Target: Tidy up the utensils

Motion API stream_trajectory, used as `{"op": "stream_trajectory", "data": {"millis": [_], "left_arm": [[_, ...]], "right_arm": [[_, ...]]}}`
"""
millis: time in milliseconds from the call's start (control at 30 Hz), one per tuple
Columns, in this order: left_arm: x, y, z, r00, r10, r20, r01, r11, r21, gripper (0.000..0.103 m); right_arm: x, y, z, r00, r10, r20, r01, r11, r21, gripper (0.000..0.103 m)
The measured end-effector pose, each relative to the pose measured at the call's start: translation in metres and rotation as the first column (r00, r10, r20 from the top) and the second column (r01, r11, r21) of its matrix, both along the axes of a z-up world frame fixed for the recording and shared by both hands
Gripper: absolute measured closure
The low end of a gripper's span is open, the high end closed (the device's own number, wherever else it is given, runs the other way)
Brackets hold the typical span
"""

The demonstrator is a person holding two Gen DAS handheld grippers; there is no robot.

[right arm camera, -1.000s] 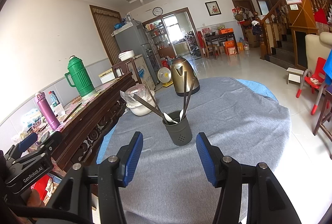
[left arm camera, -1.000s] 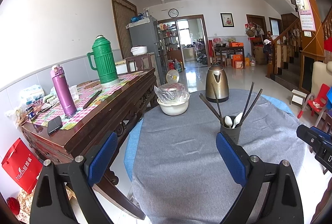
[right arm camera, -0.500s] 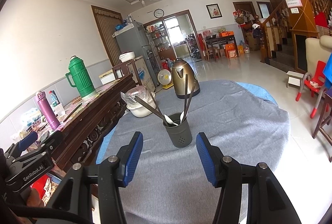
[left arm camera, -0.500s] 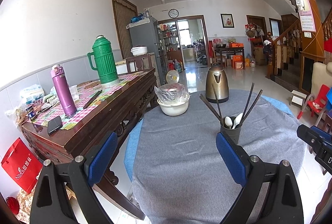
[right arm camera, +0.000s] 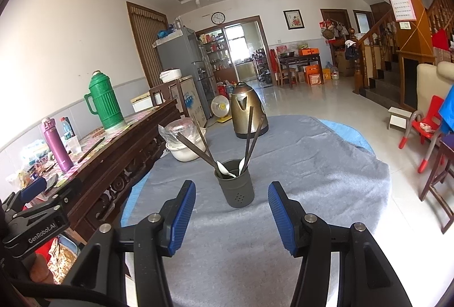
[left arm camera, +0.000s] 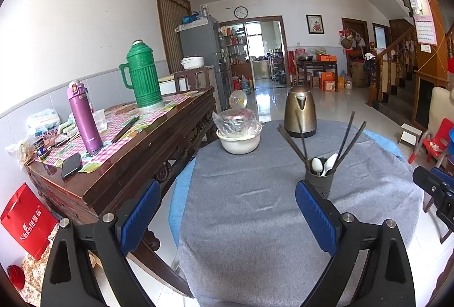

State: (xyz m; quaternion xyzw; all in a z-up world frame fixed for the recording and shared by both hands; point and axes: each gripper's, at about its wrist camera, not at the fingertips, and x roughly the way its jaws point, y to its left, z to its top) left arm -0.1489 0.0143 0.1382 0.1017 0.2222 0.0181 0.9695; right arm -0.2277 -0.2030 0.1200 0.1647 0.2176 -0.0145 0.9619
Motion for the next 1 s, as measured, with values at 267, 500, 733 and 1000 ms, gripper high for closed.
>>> {"op": "stream_trajectory", "data": {"millis": [267,500,733,1000], "left_arm": [[0.019,0.005,0.000,0.999,0.033,-0.025,-0.034,0.999,-0.016,0.007],[0.039,0.007,-0.002,0.998,0.047,-0.045,-0.048,0.999,-0.025,0.007],[0.053,0.008,-0.002,0.997,0.049,-0.057,-0.051,0.998,-0.033,0.007],[0.063,0.011,-0.006,0.997,0.032,-0.067,-0.036,0.997,-0.063,0.007]], "right_arm": [[0.021,0.003,0.004,1.000,0.018,-0.001,-0.018,0.999,-0.041,0.045],[0.045,0.006,0.008,0.999,0.042,-0.004,-0.042,0.995,-0.086,0.045],[0.063,0.010,0.008,0.999,0.051,-0.008,-0.051,0.992,-0.113,0.045],[0.074,0.012,0.004,0.998,0.048,-0.031,-0.052,0.990,-0.133,0.045]]}}
